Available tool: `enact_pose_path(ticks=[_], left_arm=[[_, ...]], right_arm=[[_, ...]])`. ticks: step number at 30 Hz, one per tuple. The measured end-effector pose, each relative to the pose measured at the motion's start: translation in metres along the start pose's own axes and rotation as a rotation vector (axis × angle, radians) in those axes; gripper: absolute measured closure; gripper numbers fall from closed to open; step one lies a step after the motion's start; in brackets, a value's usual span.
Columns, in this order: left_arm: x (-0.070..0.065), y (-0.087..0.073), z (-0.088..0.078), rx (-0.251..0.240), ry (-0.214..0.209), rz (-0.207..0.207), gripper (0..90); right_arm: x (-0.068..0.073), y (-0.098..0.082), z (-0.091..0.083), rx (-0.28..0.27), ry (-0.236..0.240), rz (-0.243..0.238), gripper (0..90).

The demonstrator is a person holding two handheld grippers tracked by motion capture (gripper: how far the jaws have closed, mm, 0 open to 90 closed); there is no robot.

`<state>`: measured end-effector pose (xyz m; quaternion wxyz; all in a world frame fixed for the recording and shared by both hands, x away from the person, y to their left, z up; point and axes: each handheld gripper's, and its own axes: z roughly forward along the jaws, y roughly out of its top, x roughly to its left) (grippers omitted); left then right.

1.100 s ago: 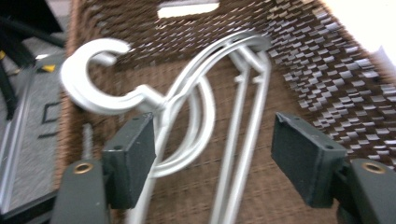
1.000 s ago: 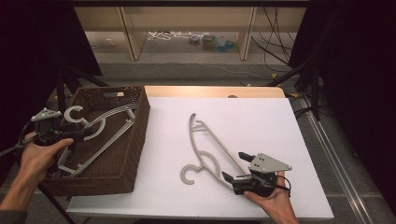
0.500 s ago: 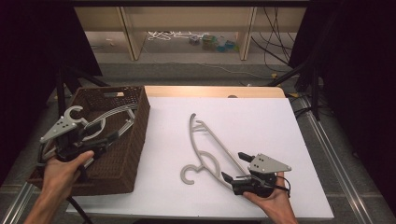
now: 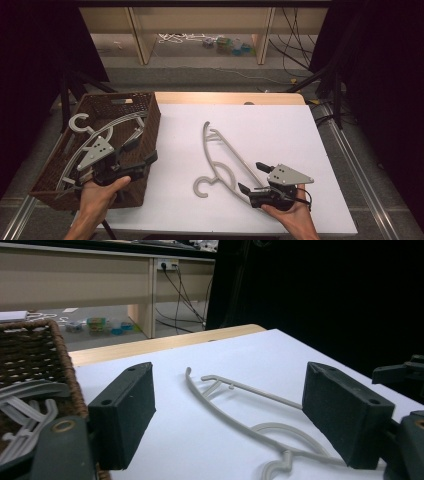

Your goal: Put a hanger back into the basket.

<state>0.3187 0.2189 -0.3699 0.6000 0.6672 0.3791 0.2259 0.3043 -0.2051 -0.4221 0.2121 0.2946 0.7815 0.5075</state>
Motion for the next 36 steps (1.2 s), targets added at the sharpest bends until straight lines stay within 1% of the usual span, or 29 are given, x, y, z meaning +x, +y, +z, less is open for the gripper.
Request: enact_pose_path(ticks=[1, 2, 3, 4, 5, 6, 7, 8, 10, 11, 12, 13, 15, 16, 17, 18, 19, 20, 21, 22, 25, 28, 29, 30, 31, 32, 33, 35, 36], left_arm=[[-0.001, -0.002, 0.001, -0.007, -0.010, -0.010, 20.3], [-0.003, -0.004, 0.001, -0.006, -0.012, -0.008, 19.1], [-0.006, -0.006, 0.002, -0.003, -0.010, 0.012, 18.4], [-0.013, -0.011, 0.002, -0.004, -0.022, 0.037, 17.3], [-0.013, -0.011, 0.002, -0.004, -0.022, 0.037, 17.3], [-0.016, -0.013, 0.003, -0.003, -0.031, 0.056, 17.3], [-0.019, -0.016, 0.003, -0.002, -0.039, 0.067, 17.3], [-0.022, -0.018, 0.003, 0.000, -0.043, 0.085, 16.4], [-0.028, -0.024, 0.004, 0.001, -0.051, 0.112, 16.5], [-0.031, -0.029, 0.006, 0.001, -0.073, 0.102, 16.5], [-0.031, -0.029, 0.006, 0.001, -0.073, 0.102, 16.5], [-0.031, -0.030, 0.005, 0.005, -0.069, 0.113, 16.5], [-0.033, -0.034, 0.005, -0.002, -0.063, 0.117, 16.5], [-0.032, -0.035, 0.005, -0.004, -0.067, 0.127, 16.5], [-0.032, -0.037, 0.006, -0.007, -0.068, 0.125, 16.5], [-0.033, -0.039, 0.006, -0.010, -0.066, 0.118, 16.5], [-0.031, -0.039, 0.007, -0.019, -0.065, 0.139, 16.5], [-0.032, -0.040, 0.006, -0.014, -0.058, 0.133, 16.5], [-0.032, -0.042, 0.007, -0.015, -0.057, 0.141, 16.5], [-0.032, -0.043, 0.007, -0.014, -0.055, 0.132, 16.5], [-0.033, -0.048, 0.008, 0.008, -0.058, 0.137, 16.3], [-0.033, -0.051, 0.010, 0.014, -0.057, 0.157, 16.3], [-0.032, -0.051, 0.010, 0.025, -0.047, 0.173, 16.3], [-0.032, -0.052, 0.009, 0.025, -0.045, 0.176, 16.3], [-0.032, -0.053, 0.010, 0.023, -0.048, 0.164, 16.3], [-0.031, -0.054, 0.010, 0.028, -0.046, 0.177, 16.3], [-0.032, -0.055, 0.010, 0.035, -0.042, 0.159, 16.3], [-0.032, -0.057, 0.011, 0.042, -0.046, 0.163, 16.3], [-0.032, -0.058, 0.012, 0.046, -0.051, 0.170, 16.3]], right_arm=[[0.000, 0.000, 0.000, -0.002, 0.006, 0.013, 16.8], [0.001, 0.000, 0.000, 0.011, 0.008, 0.019, 16.8], [0.001, -0.001, 0.000, 0.011, 0.008, 0.018, 16.7], [0.001, -0.001, 0.000, 0.008, 0.004, 0.020, 16.7], [0.001, -0.001, 0.000, 0.008, 0.004, 0.020, 16.7], [0.001, -0.001, 0.001, -0.008, -0.001, 0.005, 16.6], [0.001, -0.001, 0.001, -0.008, -0.001, 0.005, 16.6], [0.003, -0.001, 0.001, 0.003, 0.013, 0.022, 16.5], [0.004, -0.001, 0.001, 0.002, 0.011, 0.017, 16.4], [0.004, -0.001, 0.002, -0.003, 0.007, 0.014, 16.3], [0.004, -0.001, 0.002, -0.003, 0.007, 0.014, 16.3], [0.004, -0.001, 0.002, -0.012, 0.007, -0.008, 16.3], [0.006, -0.001, 0.002, 0.003, 0.019, 0.007, 16.3], [0.006, -0.001, 0.002, 0.003, 0.018, 0.006, 16.3], [0.007, -0.002, 0.003, -0.008, 0.028, 0.010, 16.3], [0.007, -0.002, 0.002, -0.003, 0.016, 0.005, 16.3], [0.007, -0.002, 0.002, -0.003, 0.016, 0.005, 16.3], [0.007, -0.002, 0.002, -0.007, 0.016, 0.008, 16.3], [0.007, -0.002, 0.002, -0.007, 0.016, 0.008, 16.3], [0.007, -0.002, 0.003, -0.008, 0.018, 0.007, 16.3], [0.008, -0.003, 0.003, 0.003, 0.024, 0.005, 16.3], [0.009, -0.004, 0.005, 0.006, 0.028, -0.017, 16.3], [0.010, -0.005, 0.006, 0.016, 0.033, -0.015, 16.3], [0.011, -0.005, 0.007, 0.032, 0.045, -0.008, 16.3], [0.012, -0.006, 0.008, 0.043, 0.053, -0.007, 16.3], [0.013, -0.006, 0.008, 0.054, 0.063, -0.008, 16.3], [0.014, -0.007, 0.010, 0.062, 0.067, -0.013, 16.3], [0.015, -0.008, 0.013, 0.093, 0.071, -0.027, 16.3], [0.016, -0.009, 0.014, 0.109, 0.076, -0.021, 16.3]])
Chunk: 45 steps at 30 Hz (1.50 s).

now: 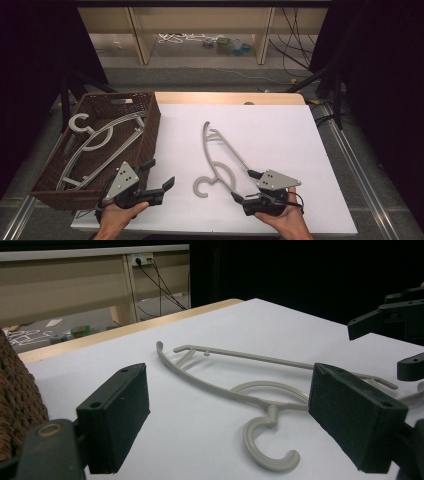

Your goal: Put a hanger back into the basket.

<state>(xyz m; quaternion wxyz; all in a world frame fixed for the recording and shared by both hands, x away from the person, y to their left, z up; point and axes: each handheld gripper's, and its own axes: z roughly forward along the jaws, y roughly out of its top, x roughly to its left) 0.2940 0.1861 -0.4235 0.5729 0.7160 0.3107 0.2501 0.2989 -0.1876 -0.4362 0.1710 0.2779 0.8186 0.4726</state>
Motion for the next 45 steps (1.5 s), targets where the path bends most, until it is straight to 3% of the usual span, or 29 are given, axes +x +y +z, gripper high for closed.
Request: enact_pose_path(ticks=[2, 4, 5, 11, 12, 16, 18, 22, 24, 26, 27, 30, 31, 41, 42, 45], left_arm=[[-0.001, -0.002, 0.002, -0.001, -0.013, -0.006, 16.3], [-0.001, -0.001, 0.002, 0.005, -0.007, -0.008, 16.3], [-0.001, -0.002, 0.002, 0.005, -0.006, 0.003, 16.4], [0.001, -0.003, 0.001, 0.012, -0.009, 0.001, 16.5], [0.000, -0.004, 0.001, 0.012, -0.009, -0.018, 16.5], [0.000, -0.005, 0.002, 0.023, -0.018, -0.007, 16.5], [-0.001, -0.004, 0.002, 0.022, -0.018, -0.012, 16.5], [-0.001, -0.005, 0.002, 0.021, -0.014, -0.019, 16.5], [0.000, -0.005, 0.002, 0.019, -0.015, -0.019, 16.6], [0.000, -0.005, 0.002, 0.022, -0.022, 0.003, 16.6], [-0.002, -0.005, 0.002, 0.025, -0.019, -0.009, 16.6], [-0.002, -0.005, 0.003, 0.023, -0.020, -0.015, 16.7], [-0.001, -0.006, 0.003, 0.024, -0.022, 0.003, 16.7], [-0.002, -0.006, 0.004, 0.030, -0.028, -0.011, 16.9], [-0.001, -0.005, 0.004, 0.029, -0.029, 0.003, 17.0], [-0.001, -0.006, 0.003, 0.035, -0.029, 0.000, 17.1]], right_arm=[[0.001, -0.002, 0.005, 0.052, 0.007, -0.010, 16.5], [0.001, -0.003, 0.007, 0.064, 0.010, -0.018, 16.5], [0.002, -0.004, 0.009, 0.110, 0.005, -0.028, 16.6], [0.004, -0.004, 0.015, 0.175, 0.018, -0.046, 16.5], [0.004, -0.004, 0.019, 0.200, 0.023, -0.055, 17.5], [0.004, -0.004, 0.026, 0.257, 0.040, -0.061, 19.4], [0.003, -0.005, 0.035, 0.324, 0.047, -0.094, 23.5], [0.002, -0.006, 0.040, 0.380, 0.047, -0.099, 28.1], [-0.002, -0.003, 0.043, 0.413, 0.053, -0.109, 36.5], [-0.003, -0.002, 0.045, 0.422, 0.057, -0.110, 37.4], [-0.005, 0.000, 0.048, 0.458, 0.054, -0.096, 40.4], [-0.007, 0.002, 0.052, 0.489, 0.059, -0.083, 44.0], [-0.010, 0.002, 0.055, 0.519, 0.066, -0.084, 46.4], [-0.016, 0.002, 0.064, 0.568, 0.082, -0.046, 57.3], [-0.016, 0.003, 0.064, 0.578, 0.076, -0.039, 59.0], [-0.017, 0.004, 0.067, 0.586, 0.093, -0.045, 64.5]])
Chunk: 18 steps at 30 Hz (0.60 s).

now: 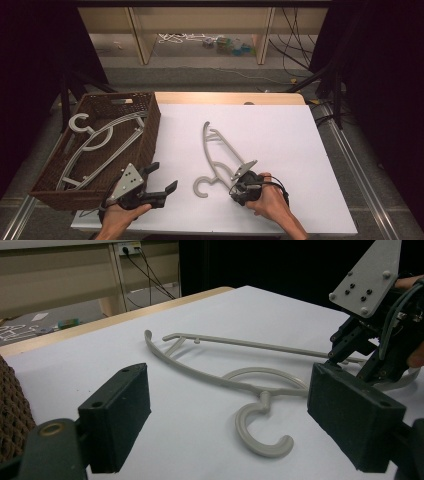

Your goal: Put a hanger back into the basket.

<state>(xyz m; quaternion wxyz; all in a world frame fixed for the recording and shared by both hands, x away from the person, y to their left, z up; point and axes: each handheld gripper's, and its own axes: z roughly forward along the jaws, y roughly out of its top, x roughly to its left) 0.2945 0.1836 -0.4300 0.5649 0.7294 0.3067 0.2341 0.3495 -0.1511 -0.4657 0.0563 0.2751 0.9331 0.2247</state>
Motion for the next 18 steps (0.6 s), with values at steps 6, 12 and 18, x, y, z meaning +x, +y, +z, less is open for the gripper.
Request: enact_pose_path(ticks=[6, 12, 18], left_arm=[[0.000, 0.000, 0.000, -0.001, 0.000, -0.002, 17.3], [0.001, -0.001, 0.002, -0.009, -0.004, -0.005, 17.6], [0.001, -0.001, 0.003, 0.006, 0.008, -0.006, 17.9]], right_arm=[[0.000, 0.007, 0.002, 0.040, -0.005, 0.003, 72.0], [0.000, 0.012, 0.003, 0.078, -0.009, 0.016, 72.7], [0.001, 0.016, 0.005, 0.110, -0.022, 0.014, 72.9]])
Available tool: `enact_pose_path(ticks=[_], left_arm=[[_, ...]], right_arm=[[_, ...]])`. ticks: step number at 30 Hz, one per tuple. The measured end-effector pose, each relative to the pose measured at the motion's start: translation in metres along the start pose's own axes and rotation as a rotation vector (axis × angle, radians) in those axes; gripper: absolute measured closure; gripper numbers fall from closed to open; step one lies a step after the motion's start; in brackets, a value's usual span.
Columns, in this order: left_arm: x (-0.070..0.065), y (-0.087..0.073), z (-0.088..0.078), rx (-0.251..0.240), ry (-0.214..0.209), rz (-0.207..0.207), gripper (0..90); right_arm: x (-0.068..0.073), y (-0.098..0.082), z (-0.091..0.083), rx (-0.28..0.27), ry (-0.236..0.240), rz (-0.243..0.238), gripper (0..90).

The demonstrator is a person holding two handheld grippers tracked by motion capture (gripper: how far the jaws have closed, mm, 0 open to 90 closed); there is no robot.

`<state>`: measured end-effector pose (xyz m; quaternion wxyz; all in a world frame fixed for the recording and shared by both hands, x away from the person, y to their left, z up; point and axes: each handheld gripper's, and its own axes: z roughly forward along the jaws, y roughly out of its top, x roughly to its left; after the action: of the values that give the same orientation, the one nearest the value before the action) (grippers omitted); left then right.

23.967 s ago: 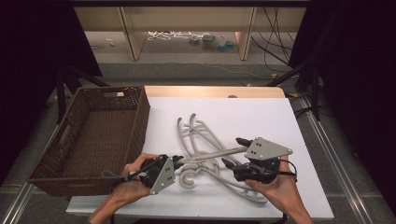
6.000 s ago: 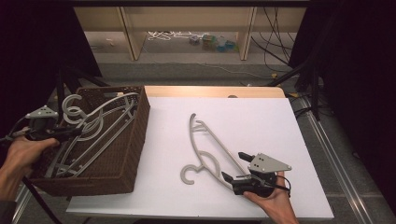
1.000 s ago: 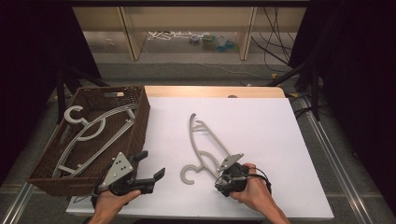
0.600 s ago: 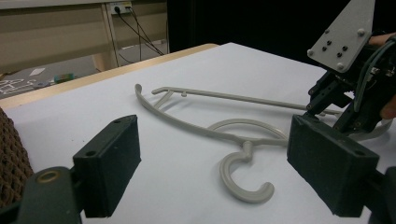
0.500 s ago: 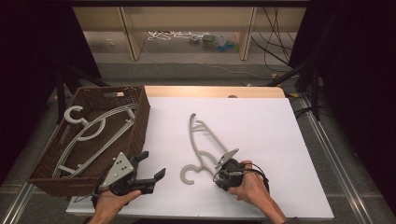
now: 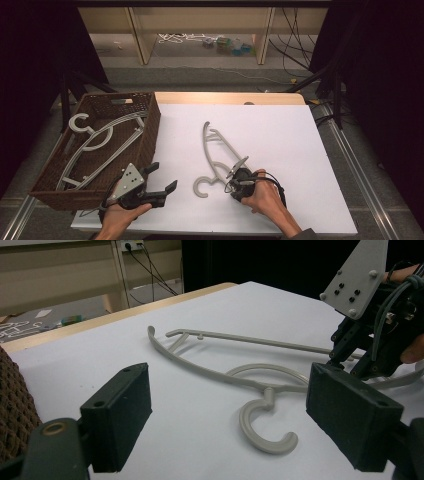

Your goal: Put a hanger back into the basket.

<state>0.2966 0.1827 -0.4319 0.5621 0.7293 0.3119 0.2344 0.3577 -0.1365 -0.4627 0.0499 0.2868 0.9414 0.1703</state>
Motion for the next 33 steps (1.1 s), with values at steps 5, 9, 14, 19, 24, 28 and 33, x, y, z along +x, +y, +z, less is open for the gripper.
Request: enact_pose_path(ticks=[5, 9, 14, 19, 24, 28, 33], left_arm=[[0.000, 0.000, 0.000, 0.011, 0.003, 0.004, 18.2], [0.000, -0.001, 0.000, -0.001, -0.005, -0.001, 18.6], [0.000, -0.001, 0.000, 0.017, -0.001, 0.010, 18.8], [-0.001, -0.001, 0.001, 0.023, -0.006, 0.015, 19.3], [-0.003, -0.002, 0.004, 0.038, -0.004, 0.066, 20.8], [-0.005, -0.002, 0.009, 0.060, -0.004, 0.106, 22.8], [-0.008, -0.001, 0.021, 0.094, 0.010, 0.159, 23.1]], right_arm=[[0.000, 0.002, 0.000, 0.016, 0.004, -0.006, 75.4], [-0.001, 0.002, 0.000, 0.013, 0.002, -0.008, 78.2], [-0.001, 0.002, -0.001, 0.010, 0.003, -0.010, 82.0], [0.003, 0.002, -0.003, 0.031, -0.017, -0.058, 82.2], [0.002, 0.000, -0.012, 0.021, -0.001, -0.113, 82.3], [0.000, -0.003, -0.023, -0.001, -0.011, -0.154, 82.3], [0.001, -0.006, -0.036, -0.026, -0.011, -0.182, 82.3]])
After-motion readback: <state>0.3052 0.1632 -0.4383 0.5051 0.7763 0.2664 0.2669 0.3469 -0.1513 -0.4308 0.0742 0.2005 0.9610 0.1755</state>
